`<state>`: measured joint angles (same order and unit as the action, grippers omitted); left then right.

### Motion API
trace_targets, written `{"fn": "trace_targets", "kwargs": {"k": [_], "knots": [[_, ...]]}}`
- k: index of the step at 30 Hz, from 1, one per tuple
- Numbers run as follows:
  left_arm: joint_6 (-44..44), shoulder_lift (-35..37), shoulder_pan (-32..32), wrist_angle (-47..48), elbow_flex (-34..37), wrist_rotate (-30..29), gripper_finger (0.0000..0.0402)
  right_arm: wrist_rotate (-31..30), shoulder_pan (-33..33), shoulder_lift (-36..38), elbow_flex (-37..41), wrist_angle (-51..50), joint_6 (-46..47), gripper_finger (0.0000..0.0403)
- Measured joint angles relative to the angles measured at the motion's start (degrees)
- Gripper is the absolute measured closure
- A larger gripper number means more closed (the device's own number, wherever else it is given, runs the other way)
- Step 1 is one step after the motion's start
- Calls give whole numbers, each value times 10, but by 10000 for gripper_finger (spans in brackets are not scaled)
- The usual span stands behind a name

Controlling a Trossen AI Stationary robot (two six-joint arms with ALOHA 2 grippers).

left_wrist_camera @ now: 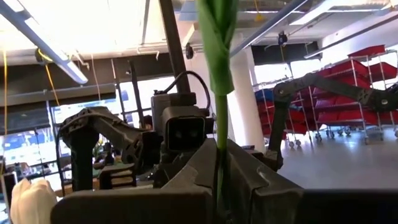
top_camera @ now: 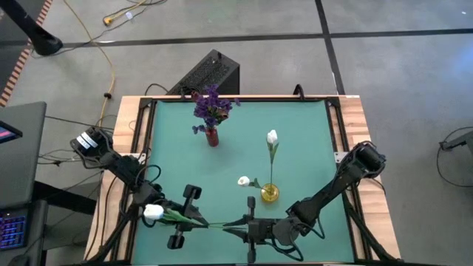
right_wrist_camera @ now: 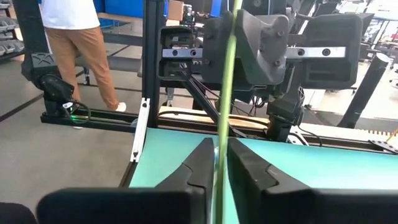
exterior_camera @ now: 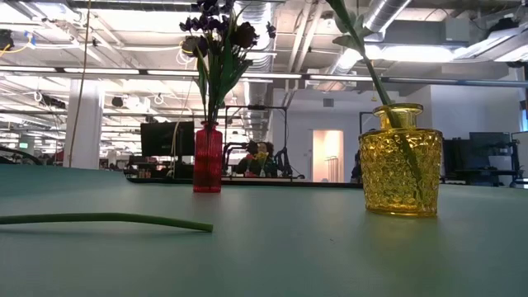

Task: Sort flowers into vase by color
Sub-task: Put the top white-blue flower into the yellow flower vase

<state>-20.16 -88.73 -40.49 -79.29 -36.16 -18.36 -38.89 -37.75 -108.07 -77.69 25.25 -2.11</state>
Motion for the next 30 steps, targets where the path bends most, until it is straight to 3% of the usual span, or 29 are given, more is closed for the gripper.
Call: {"fn": "trace_targets", "kwargs": {"k": [7,13,20,24,30], "knots": [[10,0,0,4,0,-16,401,1,-2,1,-19,-30,5,241],[42,17,0,71,0,-88,401,-2,-20,27,-63,-247,41,160],[152,53,29,227,0,-122,401,-1,-51,80,-75,-530,285,156],[212,37,65,259,-4,-87,401,-17,-73,92,-75,-667,414,165],[214,-24,109,257,-57,-36,401,-30,-101,92,-69,-817,577,180]]}}
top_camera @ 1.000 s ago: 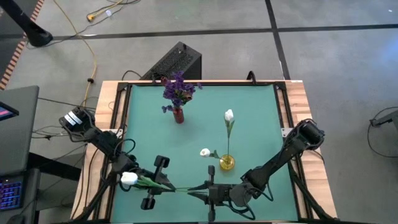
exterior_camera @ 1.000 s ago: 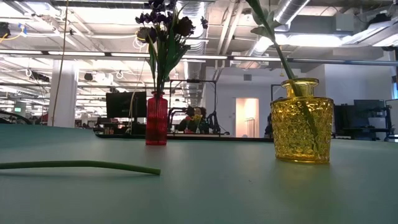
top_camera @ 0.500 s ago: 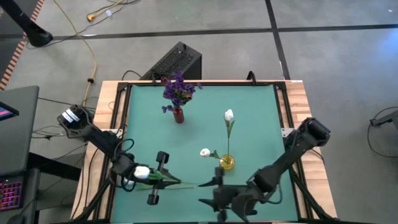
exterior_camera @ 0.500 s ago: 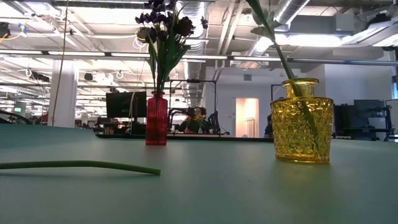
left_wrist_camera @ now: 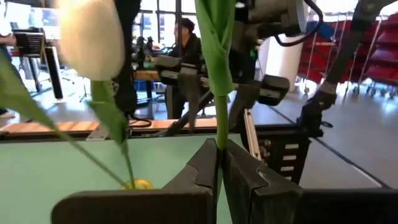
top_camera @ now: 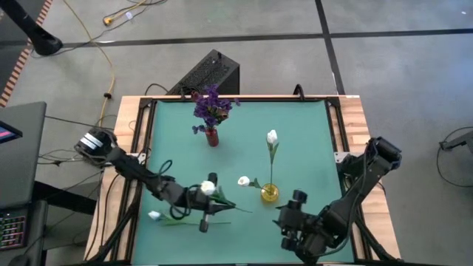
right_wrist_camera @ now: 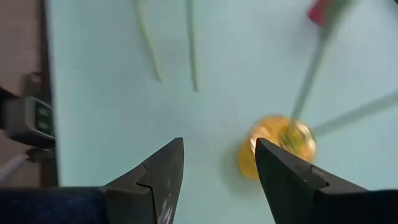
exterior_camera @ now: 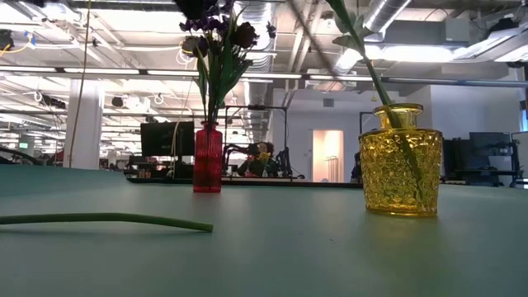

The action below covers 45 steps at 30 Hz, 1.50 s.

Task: Sort flowers into vase by color
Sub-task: Put the top white-blue flower into the yellow flower vase

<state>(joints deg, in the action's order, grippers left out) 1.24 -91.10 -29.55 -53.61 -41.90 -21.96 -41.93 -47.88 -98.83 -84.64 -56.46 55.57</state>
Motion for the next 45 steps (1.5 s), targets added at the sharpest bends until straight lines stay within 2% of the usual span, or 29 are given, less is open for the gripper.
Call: {"fn": "trace_targets", "kwargs": {"k": [7,13,21,28,31,33,39,45], "knots": [[-36,-57,17,24,-97,37,401,1,-13,0,22,-85,120,189],[-10,-57,12,218,-201,38,401,14,-12,-1,25,-90,125,189],[-41,-57,-3,464,-395,44,401,14,-12,-1,25,-88,106,189],[-113,-56,15,586,-538,46,401,14,-12,-1,25,-87,103,189],[-136,-55,55,603,-556,39,401,14,-12,-1,25,-84,99,189],[-132,-56,89,613,-556,57,401,14,-12,-1,25,-83,99,189],[-70,-57,194,642,-553,188,401,14,-16,-1,25,-67,87,189],[-61,-56,245,600,-522,299,401,14,-21,-2,25,-59,70,189]]}}
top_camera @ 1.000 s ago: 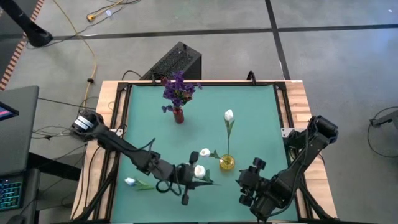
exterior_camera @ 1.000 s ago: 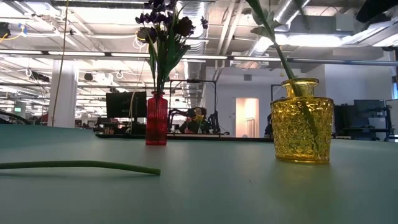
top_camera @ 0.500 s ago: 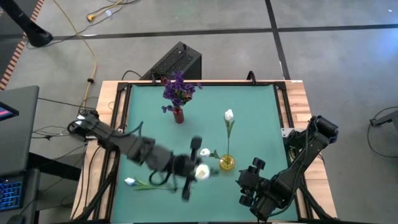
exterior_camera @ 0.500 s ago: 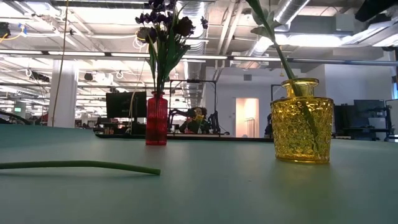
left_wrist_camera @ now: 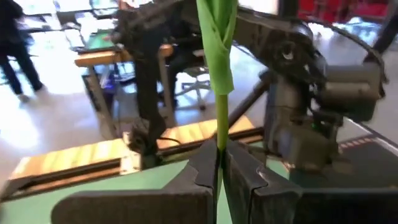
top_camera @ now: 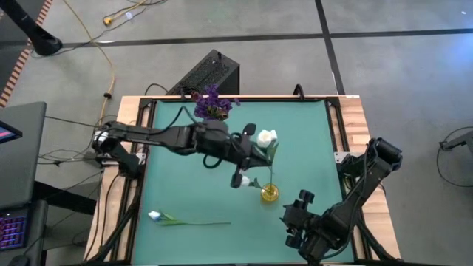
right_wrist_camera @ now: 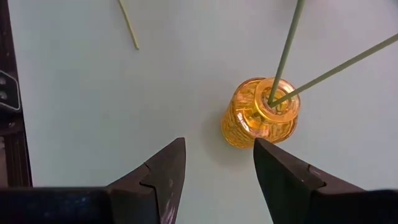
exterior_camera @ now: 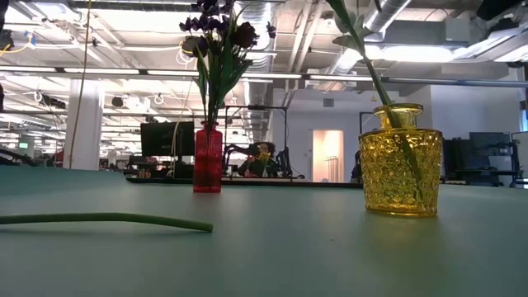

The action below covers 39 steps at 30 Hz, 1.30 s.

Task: Sort flowers into vase by color
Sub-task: Put the top white-blue flower into the yellow flower vase

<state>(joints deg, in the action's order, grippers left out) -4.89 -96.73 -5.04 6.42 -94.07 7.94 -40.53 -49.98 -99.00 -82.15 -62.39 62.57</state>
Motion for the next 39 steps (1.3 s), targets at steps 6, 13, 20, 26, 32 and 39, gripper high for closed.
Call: {"fn": "trace_targets", "kwargs": {"k": [6,13,20,26,32,39], "knots": [[2,0,14,-59,55,30,401,0,-7,0,0,-1,-1,189],[2,0,13,-132,118,34,401,0,-8,0,0,-1,-1,189],[22,0,24,-180,168,37,401,-2,-5,0,0,-1,-1,189],[28,0,26,-182,174,38,401,-2,-4,0,0,-1,-1,189],[31,0,26,-199,158,63,401,-19,3,0,0,1,-26,189],[12,28,25,-100,105,57,401,-143,-13,35,-18,-4,-88,198]]}}
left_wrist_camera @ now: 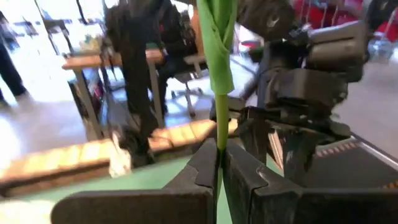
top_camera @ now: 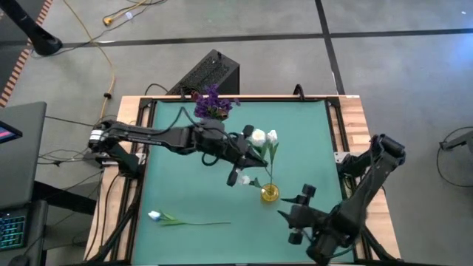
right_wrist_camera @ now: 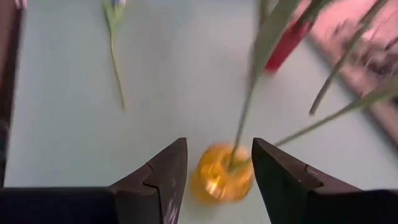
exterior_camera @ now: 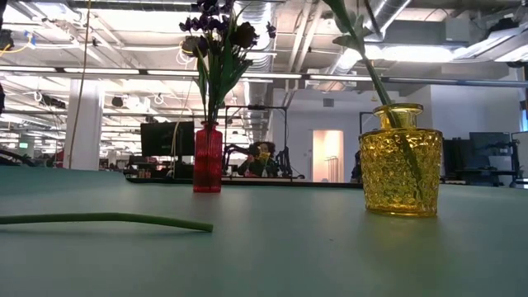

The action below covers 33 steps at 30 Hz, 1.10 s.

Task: Sort flowers into vase by color
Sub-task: Put the top white-blue flower into the yellow flower vase

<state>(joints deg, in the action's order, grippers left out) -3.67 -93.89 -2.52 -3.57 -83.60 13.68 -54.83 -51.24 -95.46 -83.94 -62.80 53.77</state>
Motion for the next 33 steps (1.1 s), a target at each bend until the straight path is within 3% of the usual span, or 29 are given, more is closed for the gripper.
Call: {"fn": "trace_targets", "kwargs": {"k": [4,7,11,20,33], "knots": [[0,20,-1,0,-3,-5,401,-82,9,48,-1,0,-22,209],[11,19,-1,6,-3,-1,401,-94,45,80,-1,12,-57,213],[14,19,-1,12,-3,0,401,-71,102,107,-1,45,-130,213],[17,19,-6,19,-3,3,402,57,171,119,0,211,-359,214],[8,19,-17,18,-3,11,402,52,189,119,0,224,-379,215]]}}
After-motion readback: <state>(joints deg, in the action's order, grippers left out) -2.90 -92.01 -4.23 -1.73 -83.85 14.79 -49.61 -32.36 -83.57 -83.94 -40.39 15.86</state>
